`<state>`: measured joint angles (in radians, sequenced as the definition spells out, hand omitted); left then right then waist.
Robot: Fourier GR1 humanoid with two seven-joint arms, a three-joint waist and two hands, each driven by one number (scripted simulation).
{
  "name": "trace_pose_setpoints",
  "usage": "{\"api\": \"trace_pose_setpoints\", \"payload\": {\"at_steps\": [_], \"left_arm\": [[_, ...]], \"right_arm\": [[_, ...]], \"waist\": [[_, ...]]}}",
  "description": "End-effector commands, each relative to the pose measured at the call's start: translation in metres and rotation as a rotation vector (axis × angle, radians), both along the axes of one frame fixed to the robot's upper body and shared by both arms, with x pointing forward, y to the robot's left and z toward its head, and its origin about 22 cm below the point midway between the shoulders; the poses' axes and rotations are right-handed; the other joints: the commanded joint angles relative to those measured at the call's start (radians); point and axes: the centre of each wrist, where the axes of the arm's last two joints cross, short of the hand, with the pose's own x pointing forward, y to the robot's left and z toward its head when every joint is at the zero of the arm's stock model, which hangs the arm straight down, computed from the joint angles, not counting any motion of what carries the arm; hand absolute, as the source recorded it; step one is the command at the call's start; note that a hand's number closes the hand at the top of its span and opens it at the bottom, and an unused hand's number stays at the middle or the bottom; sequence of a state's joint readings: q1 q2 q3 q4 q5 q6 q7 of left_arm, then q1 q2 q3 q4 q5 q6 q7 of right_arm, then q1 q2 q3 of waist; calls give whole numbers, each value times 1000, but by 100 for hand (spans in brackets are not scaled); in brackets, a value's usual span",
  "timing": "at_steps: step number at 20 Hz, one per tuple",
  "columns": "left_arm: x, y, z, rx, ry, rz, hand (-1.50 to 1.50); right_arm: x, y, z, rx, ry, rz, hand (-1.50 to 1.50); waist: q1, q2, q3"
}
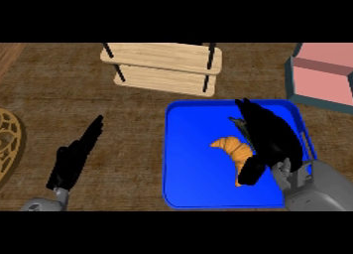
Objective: Pick the croissant from the tray and place it in the tiered shelf
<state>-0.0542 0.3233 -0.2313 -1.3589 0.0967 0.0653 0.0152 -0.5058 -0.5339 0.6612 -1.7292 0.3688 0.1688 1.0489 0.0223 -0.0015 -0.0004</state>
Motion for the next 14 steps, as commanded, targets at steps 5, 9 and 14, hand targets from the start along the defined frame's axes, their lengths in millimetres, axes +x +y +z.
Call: {"api": "trace_pose_setpoints", "payload": {"at_steps": [5,9,14], "left_arm": [[-9,7,-9,4,25,19,0],[-11,18,-5,10,37,22,0],[-8,-2,-2,8,49,16,0]], "right_arm": [[9,52,-15,-112,147,-116,-150],[-3,62,-22,-117,146,-139,-150],[7,60,-42,-216,89,-157,-150]], "waist": [[-12,0,-1],[-19,-2,-1],[-16,-1,0]]}}
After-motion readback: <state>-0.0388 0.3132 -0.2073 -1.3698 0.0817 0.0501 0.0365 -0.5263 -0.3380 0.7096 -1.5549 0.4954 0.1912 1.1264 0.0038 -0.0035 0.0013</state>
